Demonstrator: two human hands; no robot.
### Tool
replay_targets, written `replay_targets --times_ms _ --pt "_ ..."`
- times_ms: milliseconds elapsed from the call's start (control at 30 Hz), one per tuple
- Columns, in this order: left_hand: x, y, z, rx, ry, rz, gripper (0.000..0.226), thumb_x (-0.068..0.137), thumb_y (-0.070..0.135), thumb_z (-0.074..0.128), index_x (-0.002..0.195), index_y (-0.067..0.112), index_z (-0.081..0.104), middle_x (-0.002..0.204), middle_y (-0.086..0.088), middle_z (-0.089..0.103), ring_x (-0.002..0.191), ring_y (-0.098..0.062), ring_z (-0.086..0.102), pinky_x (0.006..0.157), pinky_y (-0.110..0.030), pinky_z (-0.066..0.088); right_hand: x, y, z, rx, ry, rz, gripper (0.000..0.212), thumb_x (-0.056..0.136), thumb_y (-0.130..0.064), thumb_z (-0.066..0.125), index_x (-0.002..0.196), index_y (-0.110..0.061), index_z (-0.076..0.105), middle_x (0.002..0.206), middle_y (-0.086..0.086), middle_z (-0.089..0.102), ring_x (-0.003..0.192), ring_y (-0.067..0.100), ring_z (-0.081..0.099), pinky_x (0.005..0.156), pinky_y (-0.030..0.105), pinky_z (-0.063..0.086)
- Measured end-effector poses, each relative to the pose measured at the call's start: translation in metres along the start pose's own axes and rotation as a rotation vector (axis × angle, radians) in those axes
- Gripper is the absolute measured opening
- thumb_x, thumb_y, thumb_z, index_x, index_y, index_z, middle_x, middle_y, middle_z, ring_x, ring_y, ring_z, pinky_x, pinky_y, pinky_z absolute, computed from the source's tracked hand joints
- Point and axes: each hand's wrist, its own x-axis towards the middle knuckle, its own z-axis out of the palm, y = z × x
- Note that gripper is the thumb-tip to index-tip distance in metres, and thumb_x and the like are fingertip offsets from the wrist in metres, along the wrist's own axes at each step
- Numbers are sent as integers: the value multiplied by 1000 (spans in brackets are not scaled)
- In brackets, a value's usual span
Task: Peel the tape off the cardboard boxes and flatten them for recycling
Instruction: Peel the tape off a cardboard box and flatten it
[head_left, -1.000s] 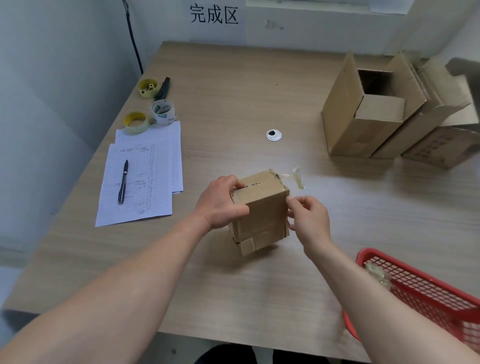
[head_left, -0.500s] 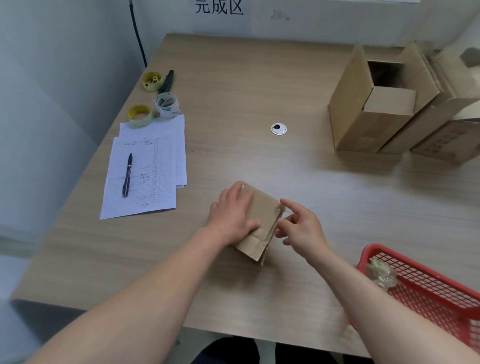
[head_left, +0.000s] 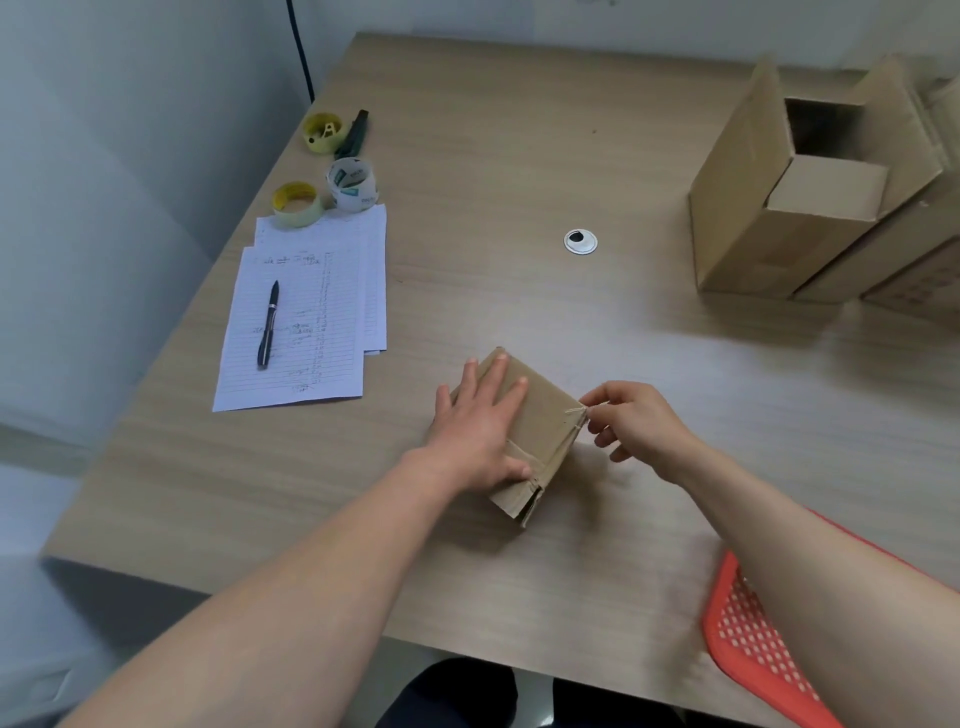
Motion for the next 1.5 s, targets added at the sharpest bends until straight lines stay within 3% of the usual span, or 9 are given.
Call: replay_targets --times_ms 100,233,367,600,767,900,1067,1300,1500 --pt "2 2 0 0 -10 11 112 78 56 75 159 30 2 163 3 -26 149 -29 -27 120 -58 -5 0 0 3 -128 133 -77 2 82 -16 67 80 -16 68 80 4 71 70 20 67 63 36 52" --pt "3 3 -1 1 -8 9 112 77 57 75 159 30 4 164 4 -25 149 -29 -26 120 -58 -4 -5 -4 18 -452 298 -221 40 75 -50 78 81 -20 52 76 -4 61 74 20 57 66 36 46" --pt "3 2 -1 -13 -14 1 112 76 56 76 159 32 4 164 5 -24 149 -29 -26 120 -58 -5 -2 0 24 -622 310 -367 37 89 -44 67 79 -18 43 81 2 55 76 31 53 64 37 37" --pt "3 1 1 -17 -1 -18 113 73 57 77 158 35 6 164 9 -23 150 -29 -24 119 -59 -4 -2 17 25 -425 386 -439 26 102 -24 49 81 -11 42 74 5 54 71 35 51 63 40 36" --pt "5 2 1 -17 8 -22 114 71 57 78 158 34 8 164 8 -21 150 -29 -23 119 -58 -3 -10 18 32 57 419 -226 23 96 -47 49 89 -25 54 78 1 66 79 24 68 77 46 54" --pt "5 4 1 -8 14 -26 114 70 58 78 158 33 9 165 6 -20 150 -29 -23 120 -58 -2 -7 15 35 -176 401 -239 26 91 -39 67 97 -16 57 81 0 64 79 23 59 75 36 47" --pt "5 4 1 -13 18 -37 115 69 57 78 158 34 10 165 8 -19 150 -29 -21 120 -58 -2 -7 23 30 -197 520 -329 22 99 -23 55 82 -9 53 72 7 60 74 35 57 67 42 43" --pt "4 9 -1 6 16 -45 114 70 57 77 158 31 10 165 5 -19 150 -30 -21 120 -57 -1 -8 14 35 -472 418 -286 40 84 -49 72 87 -17 48 89 1 54 80 26 53 68 36 38" --pt "3 9 -3 -9 13 -47 115 68 57 79 158 33 11 165 7 -18 151 -30 -21 120 -58 -1 -6 24 31 -364 503 -353 25 100 -26 53 81 -12 45 78 9 57 75 36 53 66 41 37"
